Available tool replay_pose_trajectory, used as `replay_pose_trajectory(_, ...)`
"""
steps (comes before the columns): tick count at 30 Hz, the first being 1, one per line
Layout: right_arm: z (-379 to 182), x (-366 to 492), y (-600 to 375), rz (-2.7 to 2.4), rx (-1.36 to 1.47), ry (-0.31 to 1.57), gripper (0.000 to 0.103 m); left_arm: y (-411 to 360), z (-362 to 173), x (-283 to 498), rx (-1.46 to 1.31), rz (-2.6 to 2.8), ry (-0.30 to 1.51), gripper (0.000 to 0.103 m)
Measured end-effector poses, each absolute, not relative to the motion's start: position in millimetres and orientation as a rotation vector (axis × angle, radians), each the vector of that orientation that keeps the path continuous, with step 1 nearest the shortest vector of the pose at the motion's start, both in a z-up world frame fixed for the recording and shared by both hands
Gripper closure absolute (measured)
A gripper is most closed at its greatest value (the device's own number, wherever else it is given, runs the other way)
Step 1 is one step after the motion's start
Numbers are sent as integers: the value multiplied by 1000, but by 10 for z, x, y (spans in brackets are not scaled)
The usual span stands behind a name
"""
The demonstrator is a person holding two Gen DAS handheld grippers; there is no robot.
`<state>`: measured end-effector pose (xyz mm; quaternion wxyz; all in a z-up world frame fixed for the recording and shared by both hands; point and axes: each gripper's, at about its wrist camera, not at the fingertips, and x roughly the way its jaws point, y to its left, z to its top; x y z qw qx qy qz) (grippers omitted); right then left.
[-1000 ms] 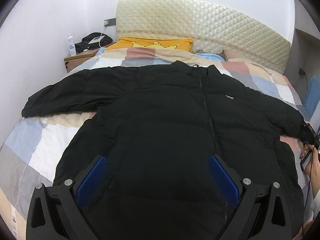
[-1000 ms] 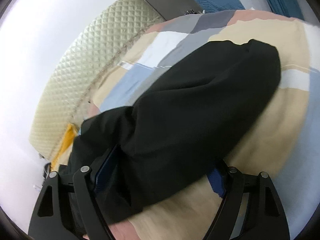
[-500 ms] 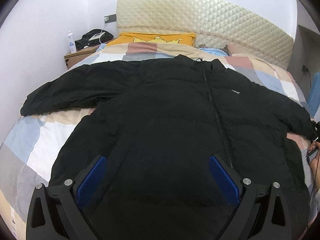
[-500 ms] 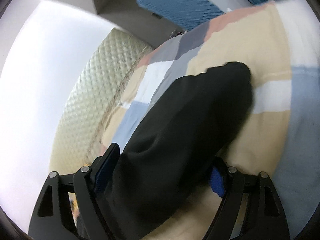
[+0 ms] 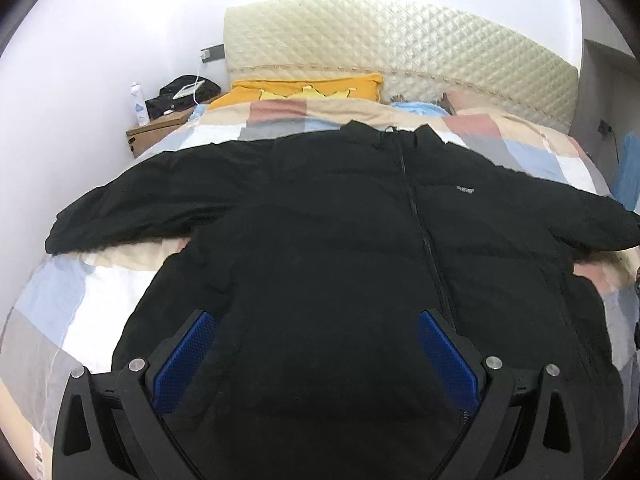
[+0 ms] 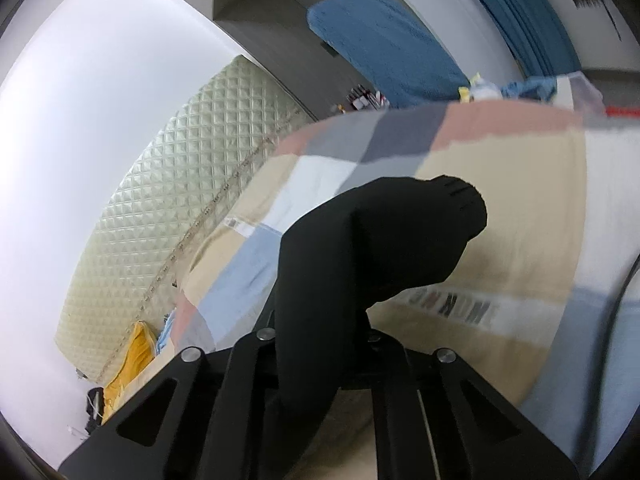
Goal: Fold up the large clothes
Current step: 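Lift the held sleeve with the right gripper and swing it over the jacket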
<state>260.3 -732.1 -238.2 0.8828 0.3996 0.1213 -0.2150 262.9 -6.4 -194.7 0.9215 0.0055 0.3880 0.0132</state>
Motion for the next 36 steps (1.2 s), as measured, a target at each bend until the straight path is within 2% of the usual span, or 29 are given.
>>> replay_pose_trajectory(6,-1957,2592,-7204,-464,760,254,93,2,-1799,2504,-15,5,767,1)
replay_pose_trajectory(14,-1024,2543,-6632,-443,583,227,93,102,-1486,2277,-57,-4,703,1)
replay_pose_trajectory(21,-260,2604,-5886,-372,450,187,93,139,-1335,2000,31,51,618,1)
replay_pose_trajectory(26,147,2675,-5203,-327,362,182,93,342,-1211,1944,-100,1,600,1)
replay_pose_trajectory(36,408,2851,-3965,-164,258,168,91,425,-1016,1661,14,-4,529,1)
